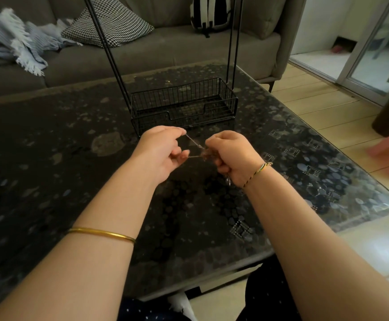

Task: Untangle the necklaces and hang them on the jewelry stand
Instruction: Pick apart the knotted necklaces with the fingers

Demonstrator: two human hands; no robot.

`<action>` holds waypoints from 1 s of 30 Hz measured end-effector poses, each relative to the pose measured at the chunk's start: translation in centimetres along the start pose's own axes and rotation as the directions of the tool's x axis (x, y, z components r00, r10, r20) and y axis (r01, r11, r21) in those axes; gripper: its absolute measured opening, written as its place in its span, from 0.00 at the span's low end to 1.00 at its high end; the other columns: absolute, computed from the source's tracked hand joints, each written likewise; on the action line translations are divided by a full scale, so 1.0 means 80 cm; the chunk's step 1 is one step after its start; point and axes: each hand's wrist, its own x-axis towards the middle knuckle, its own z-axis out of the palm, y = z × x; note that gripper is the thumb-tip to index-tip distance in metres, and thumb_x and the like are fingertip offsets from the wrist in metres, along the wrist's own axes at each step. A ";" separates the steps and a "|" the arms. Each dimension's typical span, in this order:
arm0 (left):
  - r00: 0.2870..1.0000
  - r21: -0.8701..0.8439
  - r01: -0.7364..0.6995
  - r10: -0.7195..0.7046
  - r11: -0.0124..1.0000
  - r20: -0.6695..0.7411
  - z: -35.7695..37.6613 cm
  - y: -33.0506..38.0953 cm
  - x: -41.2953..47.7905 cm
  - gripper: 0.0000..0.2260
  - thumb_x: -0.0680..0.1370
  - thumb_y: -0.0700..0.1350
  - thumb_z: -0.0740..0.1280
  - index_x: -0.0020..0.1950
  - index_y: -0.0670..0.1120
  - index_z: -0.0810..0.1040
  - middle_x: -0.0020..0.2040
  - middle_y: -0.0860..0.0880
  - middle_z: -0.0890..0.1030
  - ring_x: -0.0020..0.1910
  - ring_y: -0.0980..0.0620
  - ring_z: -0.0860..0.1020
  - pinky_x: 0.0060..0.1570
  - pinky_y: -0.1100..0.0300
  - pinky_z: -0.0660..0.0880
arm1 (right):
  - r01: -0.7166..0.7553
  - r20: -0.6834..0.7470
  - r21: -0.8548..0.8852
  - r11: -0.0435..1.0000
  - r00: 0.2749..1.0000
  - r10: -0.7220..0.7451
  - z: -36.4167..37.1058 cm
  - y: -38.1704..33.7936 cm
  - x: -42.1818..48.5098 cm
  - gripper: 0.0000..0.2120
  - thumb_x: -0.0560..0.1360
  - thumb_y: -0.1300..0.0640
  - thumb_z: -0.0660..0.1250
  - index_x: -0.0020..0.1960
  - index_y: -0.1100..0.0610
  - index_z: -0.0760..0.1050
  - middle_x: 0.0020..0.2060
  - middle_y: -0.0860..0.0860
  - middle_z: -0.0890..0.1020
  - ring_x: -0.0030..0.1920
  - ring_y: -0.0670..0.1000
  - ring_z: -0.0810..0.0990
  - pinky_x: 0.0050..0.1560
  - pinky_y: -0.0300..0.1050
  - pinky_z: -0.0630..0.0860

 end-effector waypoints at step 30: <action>0.996 0.508 -0.053 0.081 0.860 -0.032 -0.003 0.008 -0.015 0.09 0.81 0.39 0.58 0.55 0.40 0.77 0.45 0.44 0.83 0.32 0.52 0.80 0.59 0.49 0.73 | 0.178 0.117 -0.304 0.936 0.982 -0.149 0.000 -0.003 -0.011 0.05 0.74 0.56 0.70 0.42 0.58 0.81 0.32 0.49 0.77 0.34 0.44 0.73 0.36 0.37 0.69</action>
